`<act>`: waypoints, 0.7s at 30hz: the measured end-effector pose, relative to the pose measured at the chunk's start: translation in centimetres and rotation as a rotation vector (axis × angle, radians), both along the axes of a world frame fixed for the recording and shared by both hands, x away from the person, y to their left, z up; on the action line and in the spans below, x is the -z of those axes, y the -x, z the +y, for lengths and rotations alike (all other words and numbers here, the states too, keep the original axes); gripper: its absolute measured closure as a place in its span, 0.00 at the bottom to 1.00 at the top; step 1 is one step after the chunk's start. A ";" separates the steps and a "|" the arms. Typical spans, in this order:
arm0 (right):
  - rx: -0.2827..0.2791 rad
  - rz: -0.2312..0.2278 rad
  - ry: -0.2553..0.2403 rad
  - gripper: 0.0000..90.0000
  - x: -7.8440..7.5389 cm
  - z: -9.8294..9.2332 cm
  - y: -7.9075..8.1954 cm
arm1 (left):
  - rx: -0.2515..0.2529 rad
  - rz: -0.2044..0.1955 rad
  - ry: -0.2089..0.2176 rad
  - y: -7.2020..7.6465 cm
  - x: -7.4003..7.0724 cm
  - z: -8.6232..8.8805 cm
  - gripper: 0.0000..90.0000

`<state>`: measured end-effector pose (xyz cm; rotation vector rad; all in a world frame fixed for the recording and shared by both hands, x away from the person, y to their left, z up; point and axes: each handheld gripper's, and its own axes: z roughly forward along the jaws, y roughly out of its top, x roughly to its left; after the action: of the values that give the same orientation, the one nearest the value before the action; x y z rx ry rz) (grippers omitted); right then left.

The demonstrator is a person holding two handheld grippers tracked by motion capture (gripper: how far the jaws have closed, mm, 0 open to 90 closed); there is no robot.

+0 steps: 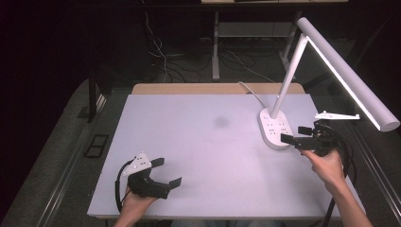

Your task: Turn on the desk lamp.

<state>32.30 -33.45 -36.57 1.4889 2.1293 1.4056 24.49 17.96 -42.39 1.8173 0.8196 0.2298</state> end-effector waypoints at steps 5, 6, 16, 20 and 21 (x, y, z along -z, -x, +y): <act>-0.033 -0.007 -0.006 0.01 0.3 0.7 1.1 | -0.001 0.000 0.000 0.0 0.0 0.0 0.00; -0.044 -0.009 -0.010 0.01 0.4 0.9 1.4 | -0.001 0.000 0.000 0.0 0.0 0.0 0.00; -0.103 -0.030 -0.006 0.01 2.2 2.1 3.9 | 0.004 0.000 -0.005 0.1 0.0 0.0 0.00; -0.130 -0.030 0.003 0.01 2.8 2.7 4.9 | 0.004 0.001 -0.004 0.1 0.0 0.0 0.00; -0.138 -0.033 0.006 0.01 3.0 2.8 5.1 | 0.003 0.001 -0.003 0.1 0.0 -0.1 0.00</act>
<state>27.24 -30.64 -39.62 1.3297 2.2515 1.4562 24.40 17.90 -42.36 1.8211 0.8179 0.2284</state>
